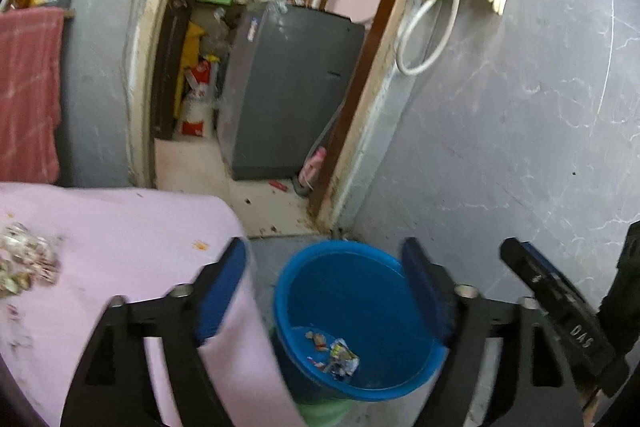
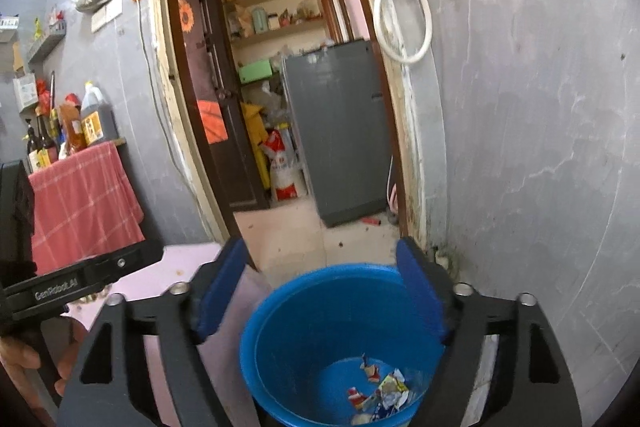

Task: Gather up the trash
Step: 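Move both tools back over the remaining trash on the sheet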

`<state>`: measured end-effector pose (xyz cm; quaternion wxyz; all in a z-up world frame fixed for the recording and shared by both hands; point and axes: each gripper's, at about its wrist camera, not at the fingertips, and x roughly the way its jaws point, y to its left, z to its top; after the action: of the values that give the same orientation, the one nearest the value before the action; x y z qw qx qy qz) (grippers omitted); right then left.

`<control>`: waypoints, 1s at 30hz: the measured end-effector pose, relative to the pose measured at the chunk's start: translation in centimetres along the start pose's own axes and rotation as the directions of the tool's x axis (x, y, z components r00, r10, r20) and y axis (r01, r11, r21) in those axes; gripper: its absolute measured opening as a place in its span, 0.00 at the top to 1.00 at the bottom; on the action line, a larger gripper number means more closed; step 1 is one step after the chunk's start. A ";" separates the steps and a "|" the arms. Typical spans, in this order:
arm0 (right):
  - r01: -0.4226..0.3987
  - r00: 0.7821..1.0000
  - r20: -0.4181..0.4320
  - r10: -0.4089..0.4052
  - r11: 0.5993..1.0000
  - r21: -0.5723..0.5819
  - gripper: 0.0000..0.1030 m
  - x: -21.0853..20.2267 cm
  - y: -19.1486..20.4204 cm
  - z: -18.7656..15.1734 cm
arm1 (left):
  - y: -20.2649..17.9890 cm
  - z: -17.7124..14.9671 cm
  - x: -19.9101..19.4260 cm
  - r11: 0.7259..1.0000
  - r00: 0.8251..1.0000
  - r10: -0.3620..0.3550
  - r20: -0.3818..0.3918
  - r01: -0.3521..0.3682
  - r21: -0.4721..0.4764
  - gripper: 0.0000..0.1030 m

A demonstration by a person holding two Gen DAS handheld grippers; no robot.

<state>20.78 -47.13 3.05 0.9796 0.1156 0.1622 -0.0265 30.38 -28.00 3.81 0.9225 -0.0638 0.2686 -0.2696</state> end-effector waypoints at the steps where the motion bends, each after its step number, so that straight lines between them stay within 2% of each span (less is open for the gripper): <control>1: -0.001 1.000 0.009 0.001 1.000 -0.005 0.20 -0.3 0.3 0.2 | 0.2 0.1 -0.6 1.000 1.000 0.015 0.020 -0.015 0.007 0.12; 3: -0.011 1.000 0.029 0.011 1.000 -0.010 0.12 -1.0 1.0 0.5 | 0.5 0.2 -1.8 0.999 0.998 0.046 0.053 -0.047 0.017 0.05; 6: -0.034 0.998 0.049 0.035 0.999 -0.020 0.00 -1.8 2.0 0.8 | 1.4 0.3 -4.0 0.993 0.987 0.115 0.113 -0.117 0.012 0.03; 20: -0.130 0.978 0.147 0.147 0.985 -0.118 0.00 -5.9 10.0 1.2 | 6.4 -0.3 -13.1 0.972 0.947 0.231 0.222 -0.237 0.000 0.02; 30: -0.219 0.960 0.138 0.243 0.961 -0.167 0.00 -4.6 16.7 0.7 | 12.0 -0.7 -18.2 0.938 0.906 0.344 0.247 -0.346 -0.036 0.02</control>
<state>18.13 -30.95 8.83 0.9916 0.0573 0.0712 0.0914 22.57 -8.15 8.45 0.9822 -0.0448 0.1566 -0.0933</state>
